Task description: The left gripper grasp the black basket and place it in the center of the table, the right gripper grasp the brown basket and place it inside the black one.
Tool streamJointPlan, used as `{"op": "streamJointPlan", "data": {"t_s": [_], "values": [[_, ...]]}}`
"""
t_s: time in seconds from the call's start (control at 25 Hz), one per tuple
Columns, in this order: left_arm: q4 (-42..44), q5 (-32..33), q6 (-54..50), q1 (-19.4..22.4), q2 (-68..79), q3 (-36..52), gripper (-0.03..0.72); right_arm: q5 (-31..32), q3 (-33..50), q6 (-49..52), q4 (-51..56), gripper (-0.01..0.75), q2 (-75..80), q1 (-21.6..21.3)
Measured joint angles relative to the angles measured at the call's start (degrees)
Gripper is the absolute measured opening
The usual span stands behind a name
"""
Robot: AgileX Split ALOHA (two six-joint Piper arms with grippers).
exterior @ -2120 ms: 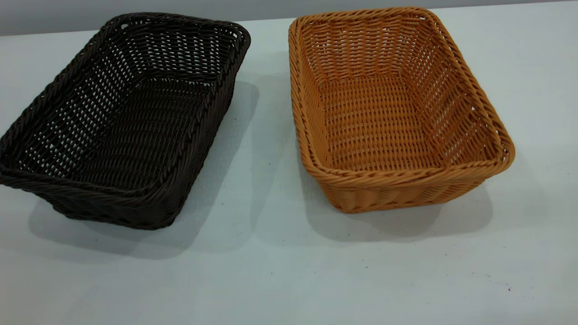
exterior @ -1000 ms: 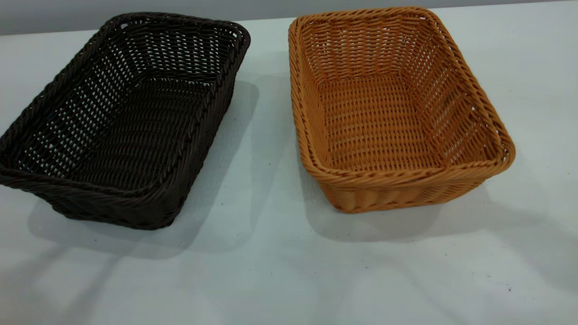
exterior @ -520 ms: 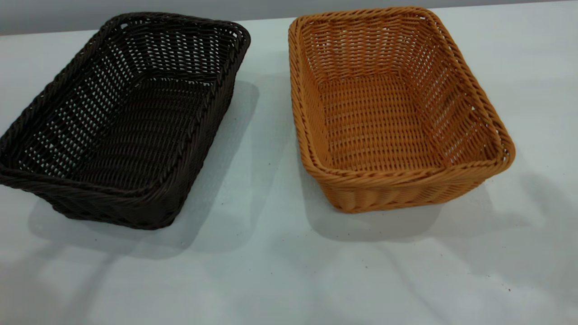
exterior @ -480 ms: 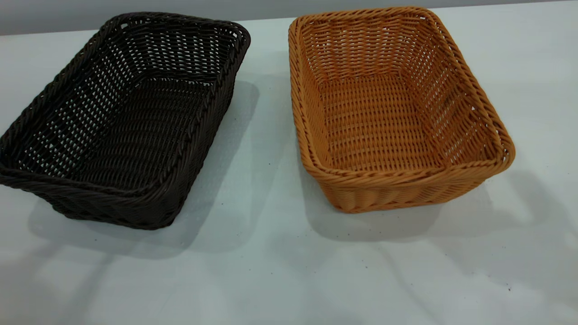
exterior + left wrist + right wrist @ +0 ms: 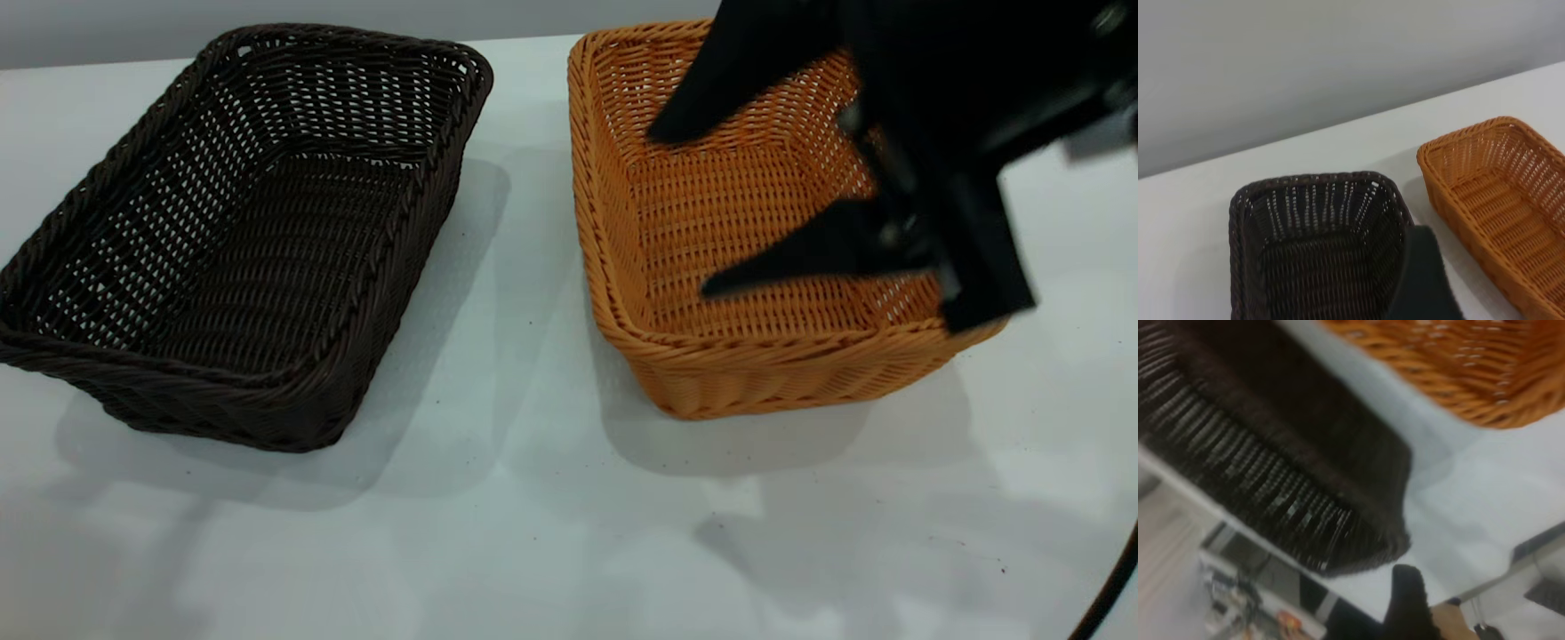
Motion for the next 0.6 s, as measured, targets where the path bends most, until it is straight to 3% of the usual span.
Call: {"op": "streamJointPlan", "data": {"t_s": [0.6], "values": [[-0.2, -3.2, 0.1, 0.0, 6.3, 0.0, 0.435, -7.7, 0.0, 7.0, 3.7, 0.511, 2.6, 1.0]]}}
